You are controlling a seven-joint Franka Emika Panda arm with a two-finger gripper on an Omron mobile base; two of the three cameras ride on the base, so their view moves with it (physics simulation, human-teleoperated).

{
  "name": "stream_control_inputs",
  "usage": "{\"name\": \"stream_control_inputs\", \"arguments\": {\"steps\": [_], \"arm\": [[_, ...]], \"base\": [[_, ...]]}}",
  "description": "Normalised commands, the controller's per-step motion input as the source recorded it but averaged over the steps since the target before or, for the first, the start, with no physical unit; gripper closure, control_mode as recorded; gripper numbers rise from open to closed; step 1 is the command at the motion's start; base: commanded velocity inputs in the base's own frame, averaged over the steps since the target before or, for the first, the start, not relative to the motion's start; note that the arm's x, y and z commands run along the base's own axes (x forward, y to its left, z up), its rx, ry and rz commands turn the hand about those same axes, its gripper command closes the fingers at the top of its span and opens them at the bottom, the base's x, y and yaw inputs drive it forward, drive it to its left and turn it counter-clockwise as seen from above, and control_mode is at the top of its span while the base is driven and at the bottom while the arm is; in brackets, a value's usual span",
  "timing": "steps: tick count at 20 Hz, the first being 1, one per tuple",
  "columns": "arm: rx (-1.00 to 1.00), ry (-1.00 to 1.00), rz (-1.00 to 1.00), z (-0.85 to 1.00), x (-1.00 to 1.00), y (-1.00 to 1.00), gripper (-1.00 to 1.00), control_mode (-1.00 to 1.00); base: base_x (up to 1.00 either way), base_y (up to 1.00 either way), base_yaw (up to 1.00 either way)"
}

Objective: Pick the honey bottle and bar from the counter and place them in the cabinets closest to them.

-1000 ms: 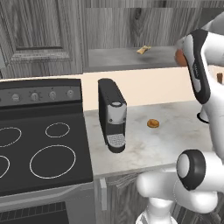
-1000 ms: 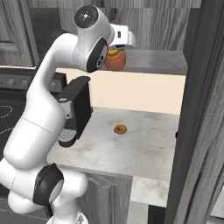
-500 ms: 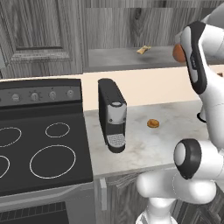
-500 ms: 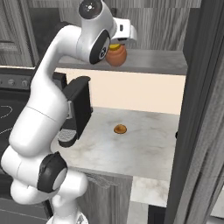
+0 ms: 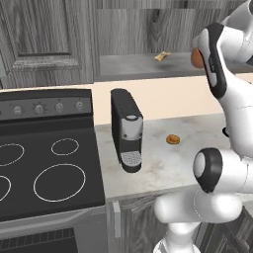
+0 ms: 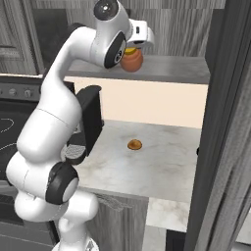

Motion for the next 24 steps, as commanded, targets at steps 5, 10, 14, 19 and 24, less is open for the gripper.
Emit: {"name": "stream_control_inputs", "arguments": {"steps": [5,10,14,19,24], "arm": [[0.00,0.04,0.02,0.00,0.39,0.01,1.00,-1.00],[0.00,0.03,0.00,0.00,0.06,0.00,1.00,-1.00],[0.00,0.00,0.00,0.00,0.02,0.00,1.00,-1.00],[0.00,0.08,0.00,0.01,0.09,0.00,1.00,-1.00],[0.00,0.13,0.01,0.00,0.10,0.00,1.00,-1.00]], "base": [[0.00,0.00,0.00],[0.00,0.00,0.00],[0.00,0.00,0.00],[0.00,0.00,0.00],[0.00,0.00,0.00]]}}
